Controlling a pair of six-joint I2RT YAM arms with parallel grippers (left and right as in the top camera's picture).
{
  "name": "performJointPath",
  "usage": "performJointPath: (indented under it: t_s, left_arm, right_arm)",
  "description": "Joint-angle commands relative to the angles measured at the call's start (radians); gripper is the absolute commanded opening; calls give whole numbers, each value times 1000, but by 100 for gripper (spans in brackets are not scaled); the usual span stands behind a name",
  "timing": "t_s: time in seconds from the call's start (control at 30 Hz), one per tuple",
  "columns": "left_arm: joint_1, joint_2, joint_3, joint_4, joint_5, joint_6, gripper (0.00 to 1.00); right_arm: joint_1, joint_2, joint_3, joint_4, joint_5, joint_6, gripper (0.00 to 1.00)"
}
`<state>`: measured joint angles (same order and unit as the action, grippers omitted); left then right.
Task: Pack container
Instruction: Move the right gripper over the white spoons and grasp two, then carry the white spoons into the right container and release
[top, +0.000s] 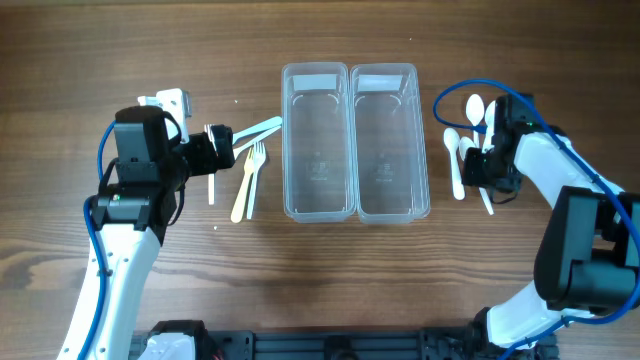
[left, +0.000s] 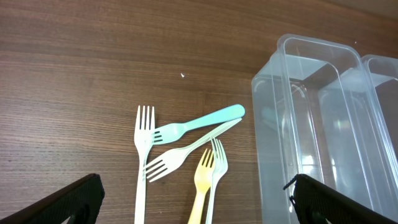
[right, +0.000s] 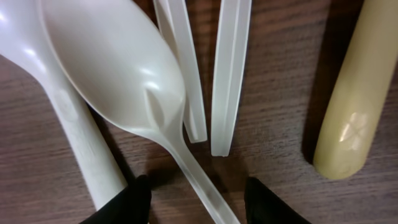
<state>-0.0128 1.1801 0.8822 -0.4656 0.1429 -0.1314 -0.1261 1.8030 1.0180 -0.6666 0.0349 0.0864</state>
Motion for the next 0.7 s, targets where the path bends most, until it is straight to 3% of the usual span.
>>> performJointPath:
  t_s: [0.0, 0.07, 0.43, 0.67]
  left_arm:
    - [5, 2, 21, 0, -6, 23, 100]
    - [5, 2, 21, 0, -6, 23, 100]
    - [5, 2, 21, 0, -6, 23, 100]
    - [5, 2, 21, 0, -6, 23, 100]
  right_arm:
    - [-1, 23, -42, 38, 21, 29, 48]
    - [-1, 23, -63, 58, 21, 48, 45]
    - [0, 22, -64, 47, 17, 75, 5]
    - [0, -3, -44, 34, -53, 103, 4]
